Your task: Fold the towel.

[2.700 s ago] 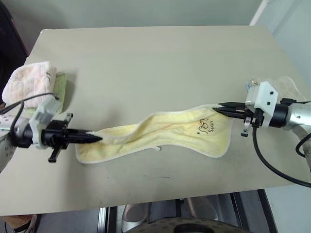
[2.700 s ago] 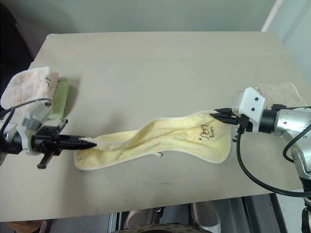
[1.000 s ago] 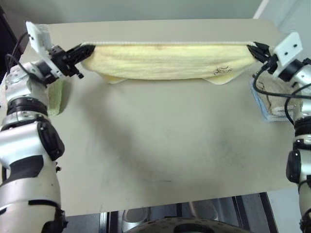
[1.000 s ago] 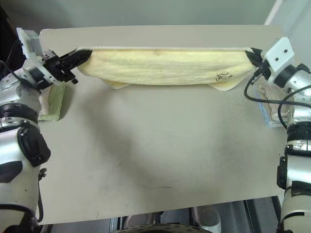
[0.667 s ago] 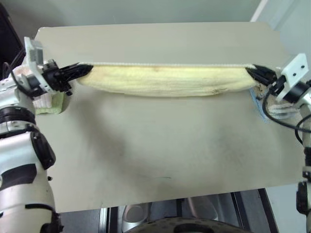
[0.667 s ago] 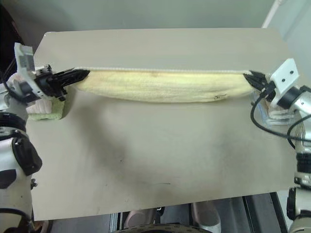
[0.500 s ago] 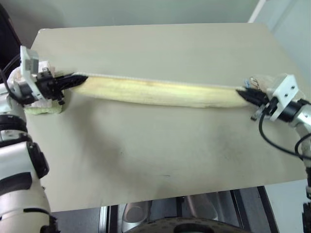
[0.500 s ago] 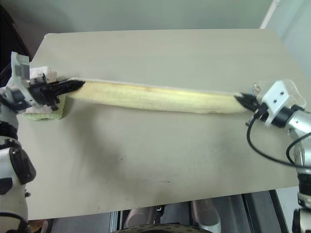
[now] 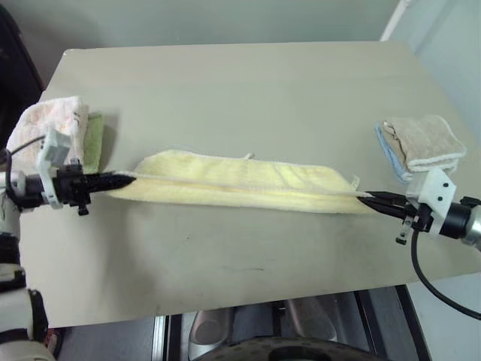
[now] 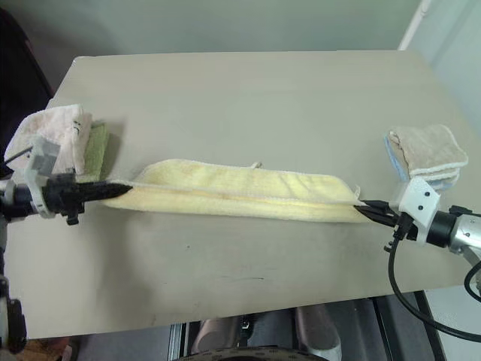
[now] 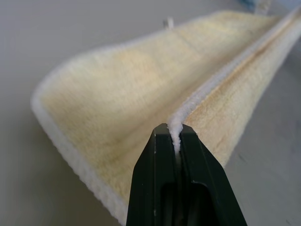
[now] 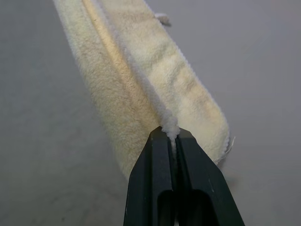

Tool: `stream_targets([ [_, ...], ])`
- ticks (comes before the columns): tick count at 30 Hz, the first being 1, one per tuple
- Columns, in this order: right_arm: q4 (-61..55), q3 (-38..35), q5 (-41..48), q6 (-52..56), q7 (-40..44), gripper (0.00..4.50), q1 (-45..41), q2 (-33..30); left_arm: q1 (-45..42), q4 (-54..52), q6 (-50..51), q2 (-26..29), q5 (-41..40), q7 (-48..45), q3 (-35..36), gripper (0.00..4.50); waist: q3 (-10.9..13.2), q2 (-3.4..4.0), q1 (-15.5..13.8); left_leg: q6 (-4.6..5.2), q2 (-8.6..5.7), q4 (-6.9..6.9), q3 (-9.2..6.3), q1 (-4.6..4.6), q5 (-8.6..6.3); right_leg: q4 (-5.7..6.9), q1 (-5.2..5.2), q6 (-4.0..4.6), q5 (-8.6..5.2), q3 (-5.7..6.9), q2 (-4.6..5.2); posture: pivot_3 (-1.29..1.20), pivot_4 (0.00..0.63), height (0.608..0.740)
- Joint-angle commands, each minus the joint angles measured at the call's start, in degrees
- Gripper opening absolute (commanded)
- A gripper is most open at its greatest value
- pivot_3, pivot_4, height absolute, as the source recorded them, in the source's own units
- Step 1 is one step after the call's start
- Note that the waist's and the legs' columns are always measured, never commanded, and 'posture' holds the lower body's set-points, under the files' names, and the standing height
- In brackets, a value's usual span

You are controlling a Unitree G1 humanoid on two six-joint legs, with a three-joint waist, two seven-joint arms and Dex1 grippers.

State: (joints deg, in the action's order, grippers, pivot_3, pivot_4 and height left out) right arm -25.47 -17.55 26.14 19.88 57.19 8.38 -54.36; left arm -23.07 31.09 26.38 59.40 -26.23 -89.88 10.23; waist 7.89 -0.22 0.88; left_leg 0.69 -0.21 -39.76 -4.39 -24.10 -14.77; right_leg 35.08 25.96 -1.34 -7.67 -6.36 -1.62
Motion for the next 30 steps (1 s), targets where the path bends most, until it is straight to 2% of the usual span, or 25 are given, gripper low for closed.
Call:
stream_targets([
  [1,-1.4,-3.8,-0.2,0.1,1.4,0.0,2.0,-1.5,3.8,-5.8,3.4,3.4,-2.9,-2.6,2.4,0.05,0.0,0.0,-0.1,-0.02,0.0,0.0,-0.02,0.0,-0.01,0.01,0.0,0.02,-0.01,0.0,-0.01,0.0,0.15,0.74],
  [8,-2.8,-7.4,-2.1,-0.1,5.0,0.0,10.6,-3.2,13.2,-12.9,5.8,10.5,-8.5,-2.6,4.1,0.05,0.0,-0.02,-0.2,-0.18,0.03,0.08,-0.09,-0.05,-0.2,0.03,0.12,0.21,-0.22,-0.01,-0.08,0.0,0.15,0.74],
  [13,-2.2,-7.1,-3.4,-1.3,6.7,0.0,12.2,-4.0,16.0,-13.0,4.9,12.1,-9.4,-2.6,3.0,0.05,0.0,-0.01,-0.1,-0.29,0.03,0.08,-0.11,-0.03,-0.33,0.08,0.18,0.28,-0.24,-0.06,-0.13,0.0,0.15,0.74],
  [23,2.1,-2.5,-6.6,-3.3,3.7,0.0,5.3,-3.0,7.4,-9.1,3.2,4.8,-5.7,4.5,1.0,0.05,0.0,0.0,-0.3,-0.28,0.05,0.08,-0.15,-0.02,-0.39,0.17,0.27,0.36,-0.28,-0.04,-0.14,0.0,0.15,0.74],
  [26,3.3,-1.4,-7.2,-3.8,2.0,0.0,2.5,-1.9,5.6,-5.9,-0.3,2.9,-3.4,5.0,0.5,0.05,0.0,0.0,-0.3,-0.26,0.05,0.07,-0.14,-0.05,-0.39,0.2,0.32,0.36,-0.28,-0.05,-0.14,0.0,0.15,0.74],
  [30,5.6,1.0,-8.6,-5.0,-0.7,0.0,-1.3,0.2,0.5,2.1,-10.0,-2.2,1.4,9.6,-0.4,0.05,0.0,0.01,-0.3,-0.23,0.06,0.06,-0.14,0.03,-0.38,0.25,0.27,0.36,-0.28,-0.05,-0.15,0.0,0.15,0.74],
])
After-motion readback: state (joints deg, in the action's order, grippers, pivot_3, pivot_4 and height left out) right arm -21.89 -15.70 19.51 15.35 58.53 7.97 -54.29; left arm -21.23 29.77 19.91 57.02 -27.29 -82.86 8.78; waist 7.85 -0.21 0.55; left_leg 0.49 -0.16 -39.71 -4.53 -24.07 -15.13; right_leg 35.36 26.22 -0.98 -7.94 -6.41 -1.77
